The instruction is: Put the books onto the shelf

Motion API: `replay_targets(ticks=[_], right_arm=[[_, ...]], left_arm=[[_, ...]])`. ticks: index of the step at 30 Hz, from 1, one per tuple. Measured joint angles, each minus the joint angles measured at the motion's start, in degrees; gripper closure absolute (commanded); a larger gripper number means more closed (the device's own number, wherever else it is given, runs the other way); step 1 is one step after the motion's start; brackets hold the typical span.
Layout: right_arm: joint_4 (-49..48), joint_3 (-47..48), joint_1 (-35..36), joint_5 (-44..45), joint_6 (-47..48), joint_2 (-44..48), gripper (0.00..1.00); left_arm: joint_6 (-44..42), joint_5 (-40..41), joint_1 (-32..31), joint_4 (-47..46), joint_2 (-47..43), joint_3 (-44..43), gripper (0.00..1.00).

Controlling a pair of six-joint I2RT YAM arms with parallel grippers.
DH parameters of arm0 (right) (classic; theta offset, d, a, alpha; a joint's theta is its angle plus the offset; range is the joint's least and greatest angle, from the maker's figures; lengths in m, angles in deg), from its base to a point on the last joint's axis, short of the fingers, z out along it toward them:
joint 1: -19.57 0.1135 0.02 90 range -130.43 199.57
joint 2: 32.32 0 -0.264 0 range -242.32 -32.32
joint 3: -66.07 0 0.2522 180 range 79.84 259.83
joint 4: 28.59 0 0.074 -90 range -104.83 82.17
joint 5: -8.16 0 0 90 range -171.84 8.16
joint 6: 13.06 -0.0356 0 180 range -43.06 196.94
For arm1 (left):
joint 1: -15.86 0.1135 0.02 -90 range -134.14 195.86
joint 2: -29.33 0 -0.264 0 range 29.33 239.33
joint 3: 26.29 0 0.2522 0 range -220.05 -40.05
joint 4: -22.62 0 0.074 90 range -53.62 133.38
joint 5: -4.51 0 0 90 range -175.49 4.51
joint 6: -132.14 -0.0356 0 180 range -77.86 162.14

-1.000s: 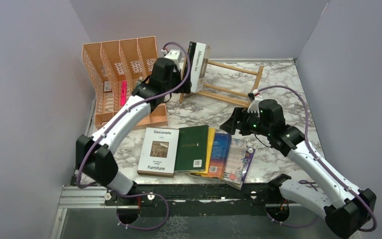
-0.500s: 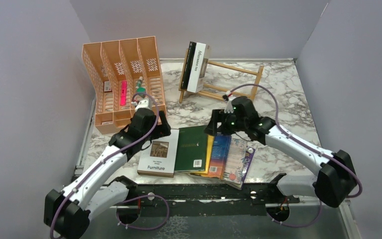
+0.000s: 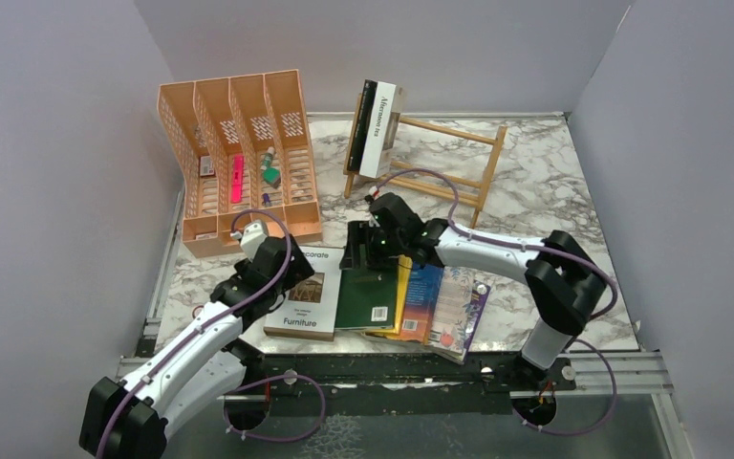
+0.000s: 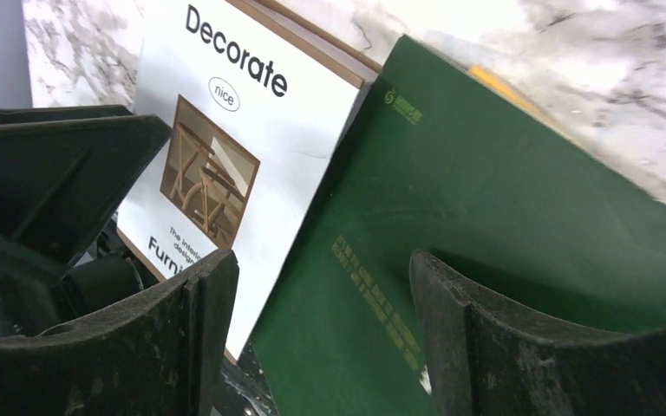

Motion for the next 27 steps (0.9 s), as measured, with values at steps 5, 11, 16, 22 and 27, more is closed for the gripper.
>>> replay_targets(ticks=[5,11,16,22,27], right_arm=[[-0.28,3.32,1.95,1.55,-3.04,-5.35,0.29],[-0.26,7.98,3.13,3.02,-6.03,-10.75,0.34],[-0.26,10.01,3.30,3.76,-7.91,-13.16,0.37],[-2.16,9.70,3.32,2.05,-9.01,-13.66,0.46],[-7.37,6.69,3.15,-2.08,-10.34,-13.86,0.54]], left_arm=[[1.09,2.05,0.00,-2.21,0.24,1.05,0.01],[2.03,4.35,0.17,-4.33,0.70,3.93,0.01],[2.99,4.85,0.33,-4.24,1.25,5.73,0.01],[3.98,4.28,0.33,-5.70,1.11,6.62,0.04],[3.85,2.84,0.52,-6.56,-0.96,7.82,0.08]])
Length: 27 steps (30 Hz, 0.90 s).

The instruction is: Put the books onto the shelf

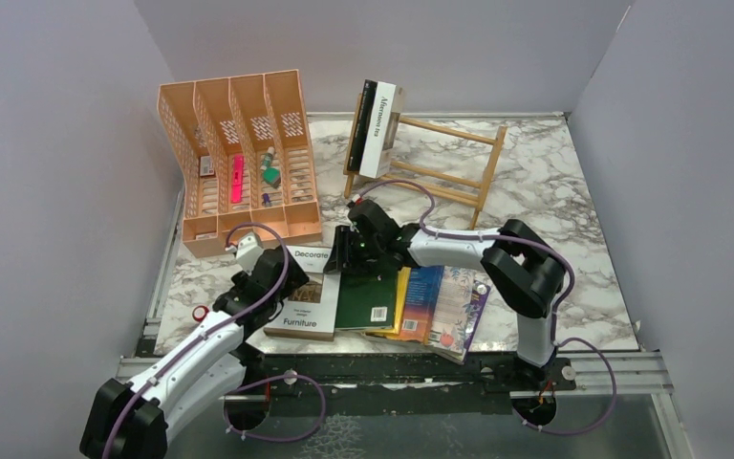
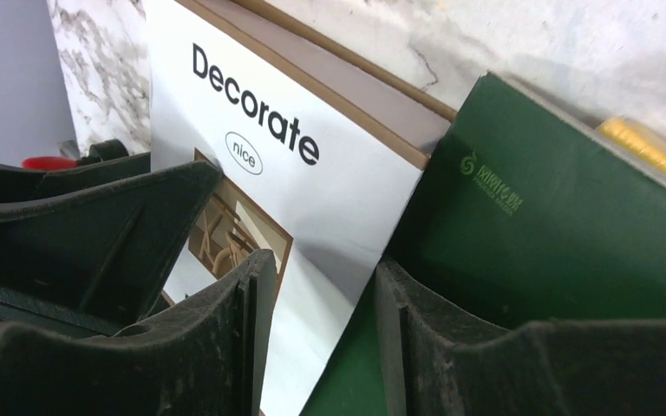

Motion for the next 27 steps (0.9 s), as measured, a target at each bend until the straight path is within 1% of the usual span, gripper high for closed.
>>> replay_targets(ticks=[4,9,12,16,27], right_arm=[[-2.51,-1.68,-0.07,-2.27,-1.01,0.02,0.63],[-5.05,-4.00,-0.33,-3.10,-2.56,1.20,0.79],[-6.08,-5.44,-0.35,-3.23,-3.65,2.80,0.90],[-7.08,-5.84,-0.35,-4.17,-5.51,4.33,0.99],[-7.34,-7.17,-0.07,-4.70,-7.15,9.75,1.00]], left_arm=[[-0.70,-0.83,0.24,0.70,-2.19,0.63,0.09],[-1.51,-1.46,0.31,2.58,-4.96,0.76,0.09],[-1.64,-1.49,0.31,2.75,-5.88,0.74,0.08],[-1.64,-1.36,0.33,3.13,-6.38,0.13,0.08],[-1.70,-1.42,0.28,4.81,-8.66,-3.23,0.05]])
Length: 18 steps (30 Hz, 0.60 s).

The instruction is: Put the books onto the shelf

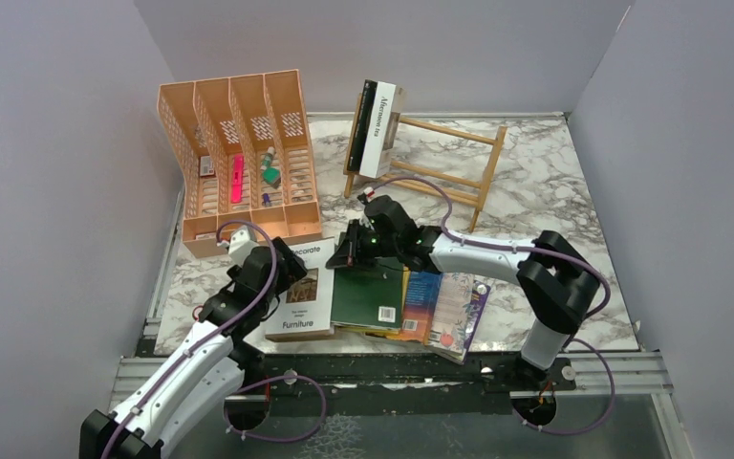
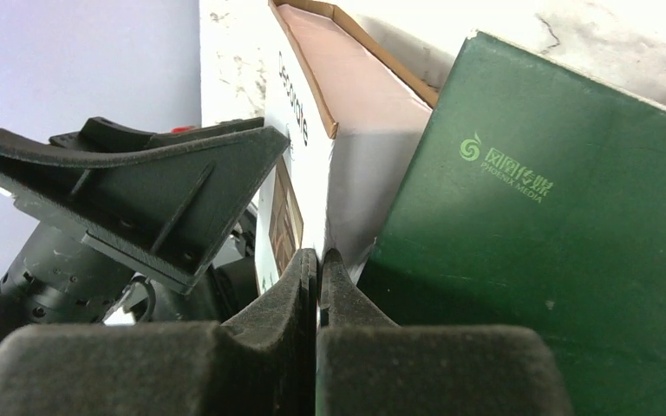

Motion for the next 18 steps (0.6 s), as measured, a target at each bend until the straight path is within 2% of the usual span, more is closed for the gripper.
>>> replay_targets(ticks=[8,18], right_arm=[[0.42,-0.24,0.13,0.42,0.04,4.94,0.99],[0.17,3.54,0.22,1.92,0.74,5.33,0.99]], left_arm=[[-0.50,1.70,0.00,2.23,-2.49,-4.44,0.05],[-1.46,7.02,0.00,6.27,-4.92,-8.98,0.05]])
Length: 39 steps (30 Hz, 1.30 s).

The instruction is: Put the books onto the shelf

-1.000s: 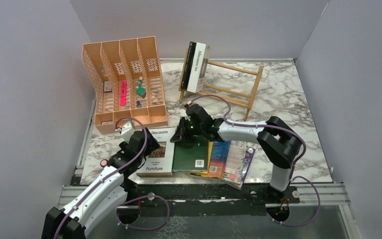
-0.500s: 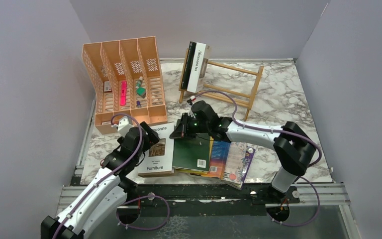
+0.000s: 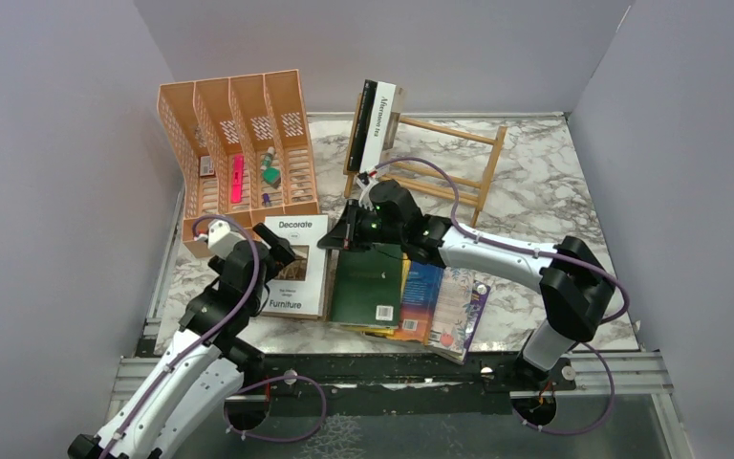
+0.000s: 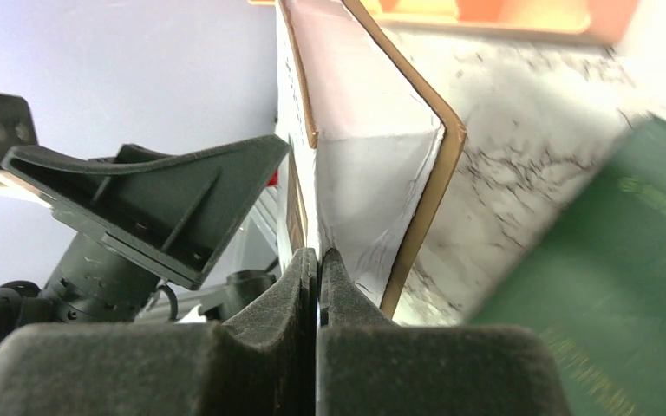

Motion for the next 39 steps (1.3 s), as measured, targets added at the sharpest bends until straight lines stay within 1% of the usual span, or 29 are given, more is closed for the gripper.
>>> replay_targets(ticks=[4,10,12,15,17,21,24,28,29,30,31,32,34,37,39], right_arm=[[-0.42,2.51,0.00,0.33,0.59,0.00,0.99],[-0.72,3.28,-0.42,0.52,1.05,0.00,0.99],[-0.83,2.47,-1.03,0.50,1.14,0.31,0.99],[-0.70,-1.64,-2.99,0.02,2.08,2.51,1.00],[0.09,-5.25,-5.07,-0.94,3.04,4.72,0.99],[3.48,-12.57,-10.56,-3.98,6.05,10.84,0.99],[7.34,-15.67,-14.34,-6.23,8.20,15.78,0.99],[12.48,-17.05,-17.99,-9.68,11.54,21.94,1.00],[13.81,-17.09,-18.73,-10.29,12.44,23.12,1.00],[15.37,-17.14,-19.58,-10.84,13.33,24.35,0.99],[16.48,-17.31,-20.22,-11.34,14.03,25.31,0.99],[17.29,-17.66,-20.72,-11.76,14.56,26.08,0.99],[18.36,-18.91,-21.53,-12.35,15.15,27.19,0.99],[20.35,-21.03,-21.88,-12.59,15.41,27.47,0.81],[21.92,-22.32,-21.88,-12.48,15.52,27.47,0.69]], left_arm=[[-0.02,2.54,0.00,1.70,-1.05,-2.71,0.05],[-0.04,3.52,0.00,2.12,-2.60,-4.24,0.04],[-0.04,2.86,0.00,2.34,-2.54,-4.24,0.04],[-0.20,0.11,0.00,1.95,-2.36,-3.89,0.04],[-0.57,-2.99,0.00,0.79,-2.10,-2.84,0.04],[-1.77,-12.11,0.00,-4.02,-0.90,1.64,0.03],[-2.32,-19.26,0.00,-9.09,0.74,5.38,0.03],[-2.62,-29.66,0.00,-17.66,5.40,8.76,0.04],[-2.62,-32.61,0.00,-20.50,7.19,9.42,0.05],[-2.69,-37.24,0.00,-25.14,8.85,9.88,0.06],[-2.69,-37.24,0.00,-25.14,8.85,9.88,0.08],[-2.78,-39.89,-0.02,-27.52,12.46,10.71,0.11],[-2.84,-44.39,-0.07,-32.06,15.67,11.15,0.16],[-2.80,-50.93,-0.15,-39.23,22.34,11.61,0.26],[-2.80,-53.66,-0.42,-41.68,25.11,11.78,0.32]])
